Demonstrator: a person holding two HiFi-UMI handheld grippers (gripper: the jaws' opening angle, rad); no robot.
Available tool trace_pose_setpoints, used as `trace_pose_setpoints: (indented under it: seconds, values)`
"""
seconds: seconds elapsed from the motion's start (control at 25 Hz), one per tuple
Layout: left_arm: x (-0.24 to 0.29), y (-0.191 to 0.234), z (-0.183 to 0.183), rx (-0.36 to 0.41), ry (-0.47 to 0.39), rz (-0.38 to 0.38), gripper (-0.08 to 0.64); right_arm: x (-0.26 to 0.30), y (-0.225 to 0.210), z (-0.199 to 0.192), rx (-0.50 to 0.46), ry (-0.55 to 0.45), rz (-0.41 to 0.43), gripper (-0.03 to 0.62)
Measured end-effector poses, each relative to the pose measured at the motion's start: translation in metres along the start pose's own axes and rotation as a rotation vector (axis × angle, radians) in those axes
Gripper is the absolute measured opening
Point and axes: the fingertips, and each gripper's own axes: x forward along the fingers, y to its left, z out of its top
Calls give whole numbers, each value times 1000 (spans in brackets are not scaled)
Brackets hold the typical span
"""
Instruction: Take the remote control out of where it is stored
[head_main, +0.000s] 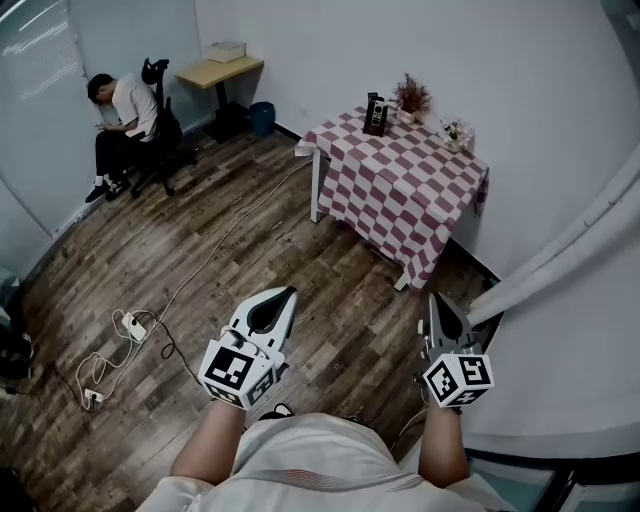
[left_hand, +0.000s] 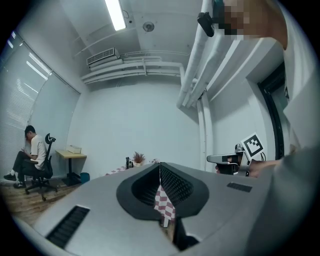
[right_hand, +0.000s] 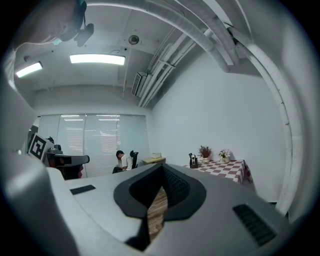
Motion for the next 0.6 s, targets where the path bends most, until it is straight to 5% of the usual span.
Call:
trace_pose_setpoints:
  seconds: [0.6]
  values:
    - [-24,82,-23,-64,-3,-44,12,47,71,-30,-67,78,-30,14]
